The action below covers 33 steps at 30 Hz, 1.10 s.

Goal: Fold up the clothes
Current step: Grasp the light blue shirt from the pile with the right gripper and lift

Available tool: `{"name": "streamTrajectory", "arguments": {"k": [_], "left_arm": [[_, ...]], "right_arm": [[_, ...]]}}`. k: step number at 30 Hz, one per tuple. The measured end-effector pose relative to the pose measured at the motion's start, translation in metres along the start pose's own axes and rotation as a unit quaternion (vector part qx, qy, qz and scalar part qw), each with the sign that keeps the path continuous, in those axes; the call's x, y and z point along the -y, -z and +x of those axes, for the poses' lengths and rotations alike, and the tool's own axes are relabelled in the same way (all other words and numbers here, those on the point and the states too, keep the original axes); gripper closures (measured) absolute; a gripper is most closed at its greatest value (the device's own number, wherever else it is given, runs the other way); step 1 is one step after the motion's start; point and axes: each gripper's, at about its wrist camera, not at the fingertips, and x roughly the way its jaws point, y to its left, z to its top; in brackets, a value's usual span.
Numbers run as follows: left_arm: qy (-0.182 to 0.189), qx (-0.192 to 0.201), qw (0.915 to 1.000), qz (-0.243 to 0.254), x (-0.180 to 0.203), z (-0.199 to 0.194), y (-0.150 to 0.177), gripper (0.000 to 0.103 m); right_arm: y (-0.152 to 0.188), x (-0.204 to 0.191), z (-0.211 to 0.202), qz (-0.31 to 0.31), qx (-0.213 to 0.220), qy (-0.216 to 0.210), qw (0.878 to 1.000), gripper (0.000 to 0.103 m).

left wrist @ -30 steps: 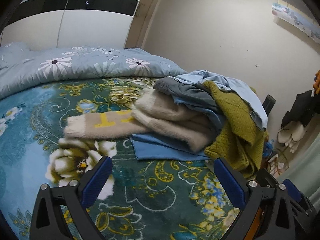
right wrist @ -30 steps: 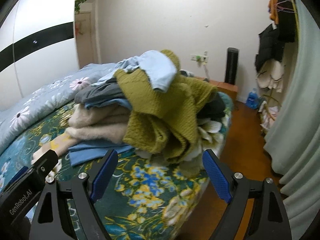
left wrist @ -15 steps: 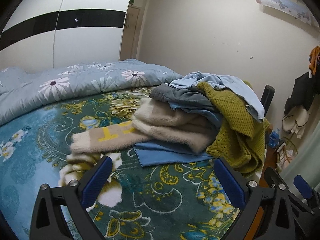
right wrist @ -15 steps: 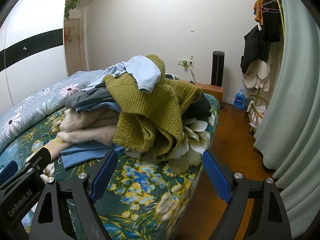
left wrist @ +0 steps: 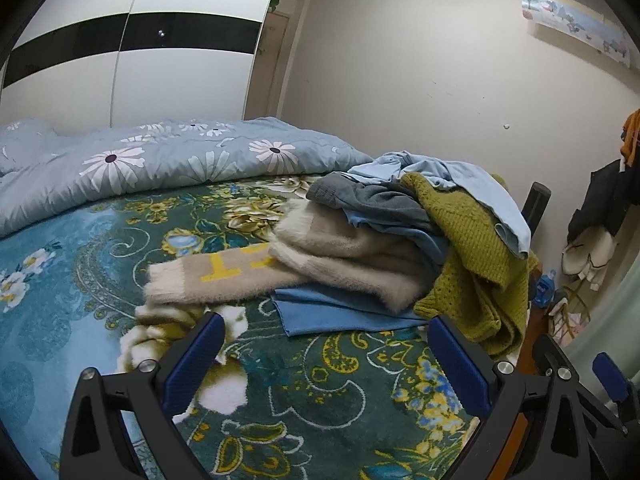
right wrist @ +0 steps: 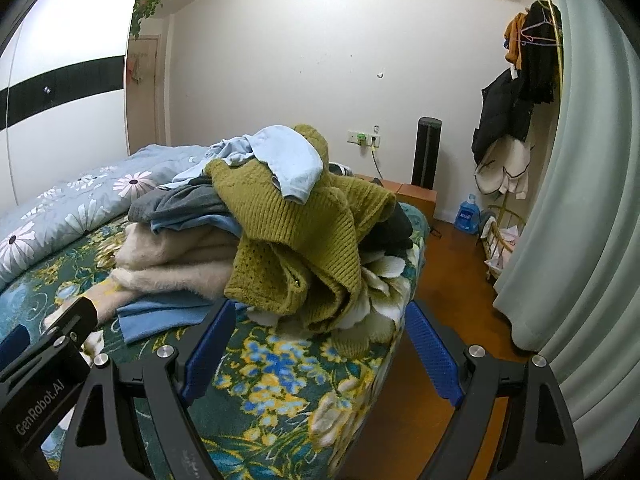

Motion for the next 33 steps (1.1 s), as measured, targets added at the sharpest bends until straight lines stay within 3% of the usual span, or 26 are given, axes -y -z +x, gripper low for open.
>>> {"name": "streamTrajectory", "arguments": {"k": [2,7,11,13,17,20,22,24,25,27,28,29,30,33], "left_arm": [[0.007,0.000,0.9999,-0.012,-0.004,0.000,-0.001,0.000],[0.057,-0.015,0.9939,-0.093,-0.033,0.002,-0.005,0.000],[0.060,-0.011,0.9853,-0.160,-0.057,0.004,-0.005,0.000],[0.061,-0.011,0.9808,-0.185,-0.065,0.005,-0.005,0.000],[0.076,-0.023,0.9707,-0.227,-0.079,0.012,-0.004,0.000],[0.071,-0.030,0.9716,-0.224,-0.080,0.015,-0.004,0.000],[0.066,-0.033,0.9739,-0.215,-0.079,0.015,-0.005,0.000],[0.074,-0.037,0.9744,-0.209,-0.076,0.017,-0.006,0.000],[0.078,-0.040,0.9745,-0.207,-0.074,0.018,-0.006,0.000],[0.085,-0.048,0.9750,-0.199,-0.070,0.021,-0.005,0.000],[0.088,-0.053,0.9757,-0.194,-0.067,0.022,-0.004,0.000],[0.088,-0.057,0.9766,-0.188,-0.064,0.023,-0.003,0.000],[0.087,-0.060,0.9774,-0.183,-0.062,0.024,-0.003,0.000],[0.089,-0.063,0.9790,-0.173,-0.058,0.023,-0.003,0.000]], "right_arm": [[-0.002,-0.001,0.000,-0.006,0.000,-0.006,1.000,0.016],[-0.029,0.000,0.012,-0.044,-0.004,-0.099,0.994,0.016],[-0.078,0.006,0.039,-0.024,-0.011,-0.145,0.989,0.016],[-0.109,0.003,0.071,-0.008,-0.038,-0.164,0.986,0.014],[-0.138,-0.016,0.157,-0.026,-0.147,-0.139,0.979,0.011],[-0.138,-0.016,0.189,-0.024,-0.157,-0.079,0.984,0.011],[-0.137,-0.010,0.196,-0.007,-0.156,-0.076,0.985,0.013],[-0.139,-0.006,0.193,0.012,-0.153,-0.090,0.984,0.034],[-0.142,-0.004,0.189,0.017,-0.152,-0.097,0.983,0.040],[-0.148,-0.003,0.181,0.011,-0.144,-0.095,0.985,0.065],[-0.152,-0.003,0.177,0.008,-0.139,-0.095,0.986,0.067],[-0.155,-0.003,0.173,0.006,-0.134,-0.096,0.986,0.076],[-0.159,-0.003,0.173,0.005,-0.133,-0.098,0.986,0.090],[-0.167,0.002,0.163,0.003,-0.128,-0.102,0.986,0.092]]}}
